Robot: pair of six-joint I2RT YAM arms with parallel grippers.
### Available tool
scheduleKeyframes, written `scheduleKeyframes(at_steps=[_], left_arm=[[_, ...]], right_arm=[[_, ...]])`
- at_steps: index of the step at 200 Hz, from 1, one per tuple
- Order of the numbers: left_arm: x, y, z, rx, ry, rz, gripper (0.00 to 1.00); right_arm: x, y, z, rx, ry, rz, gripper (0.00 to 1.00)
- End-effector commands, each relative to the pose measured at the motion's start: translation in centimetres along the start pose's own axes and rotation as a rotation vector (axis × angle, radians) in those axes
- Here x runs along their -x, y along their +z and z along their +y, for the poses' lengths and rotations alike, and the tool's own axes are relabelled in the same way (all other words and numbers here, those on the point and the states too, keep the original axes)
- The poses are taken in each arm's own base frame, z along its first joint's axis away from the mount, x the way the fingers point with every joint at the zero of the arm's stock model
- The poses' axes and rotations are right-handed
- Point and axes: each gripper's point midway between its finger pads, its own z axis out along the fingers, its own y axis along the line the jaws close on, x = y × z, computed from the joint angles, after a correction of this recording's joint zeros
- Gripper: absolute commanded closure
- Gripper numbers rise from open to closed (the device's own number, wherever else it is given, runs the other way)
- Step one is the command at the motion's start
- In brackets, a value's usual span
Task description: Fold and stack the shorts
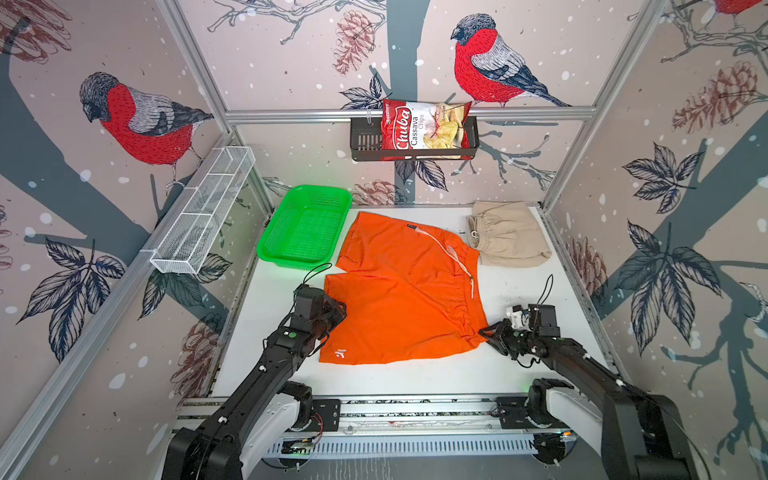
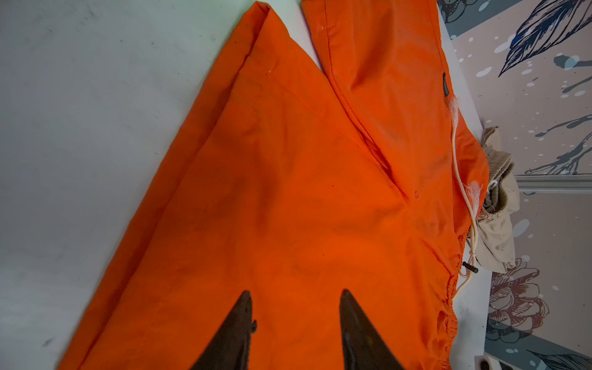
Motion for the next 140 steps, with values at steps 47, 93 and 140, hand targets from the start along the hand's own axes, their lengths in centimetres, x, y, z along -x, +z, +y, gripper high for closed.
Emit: scheduleKeyframes(at_steps=[47,93,140], left_arm=[[-2.0,-3.2,4.2,0.246,-0.332,0.050,0.43],[-4.1,-5.6,7.7,0.415,-0.488,0.064,0.41],[-6.2,-5.4,10.1,0.486,-0.558,0.100,0.45]], right_arm=[[0.6,-0.3,0.1,-0.022,-0.028,-0.030,0.95],[0.8,-0.3,-0.1,-0.035,-0.036,-0.039,0.95],[0.7,-0.4,0.0,-0.038,-0.048,-0.031,0.95]])
